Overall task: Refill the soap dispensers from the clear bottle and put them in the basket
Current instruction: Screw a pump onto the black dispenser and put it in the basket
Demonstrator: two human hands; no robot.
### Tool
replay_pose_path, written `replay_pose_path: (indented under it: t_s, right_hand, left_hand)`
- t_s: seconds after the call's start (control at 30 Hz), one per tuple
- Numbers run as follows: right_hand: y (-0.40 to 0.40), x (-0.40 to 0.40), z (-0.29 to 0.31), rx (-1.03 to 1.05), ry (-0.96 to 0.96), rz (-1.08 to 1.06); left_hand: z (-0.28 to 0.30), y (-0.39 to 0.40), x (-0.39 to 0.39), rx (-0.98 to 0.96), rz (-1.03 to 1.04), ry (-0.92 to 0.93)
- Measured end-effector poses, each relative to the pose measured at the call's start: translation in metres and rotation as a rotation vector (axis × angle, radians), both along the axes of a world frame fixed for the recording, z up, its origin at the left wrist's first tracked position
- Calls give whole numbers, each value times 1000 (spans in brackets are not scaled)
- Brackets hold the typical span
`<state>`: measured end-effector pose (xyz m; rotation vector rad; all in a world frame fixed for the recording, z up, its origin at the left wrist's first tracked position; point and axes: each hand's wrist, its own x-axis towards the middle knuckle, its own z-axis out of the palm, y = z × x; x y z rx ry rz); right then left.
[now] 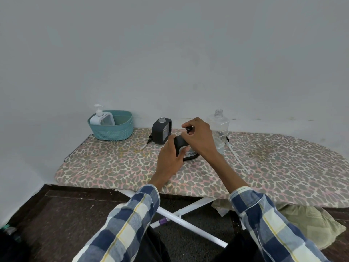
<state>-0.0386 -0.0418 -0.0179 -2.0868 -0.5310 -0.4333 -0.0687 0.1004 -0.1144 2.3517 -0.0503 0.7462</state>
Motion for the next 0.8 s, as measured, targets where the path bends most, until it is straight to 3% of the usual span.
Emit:
replay_pose_path:
  t_s: [0.5, 0.8]
  right_hand:
    - [-18, -1, 3, 57, 75, 145]
    - [-34, -6, -2, -21, 42, -8]
  left_hand:
    - [8, -5, -3, -26, 39, 108]
    - [7, 0, -12, 16, 120, -2]
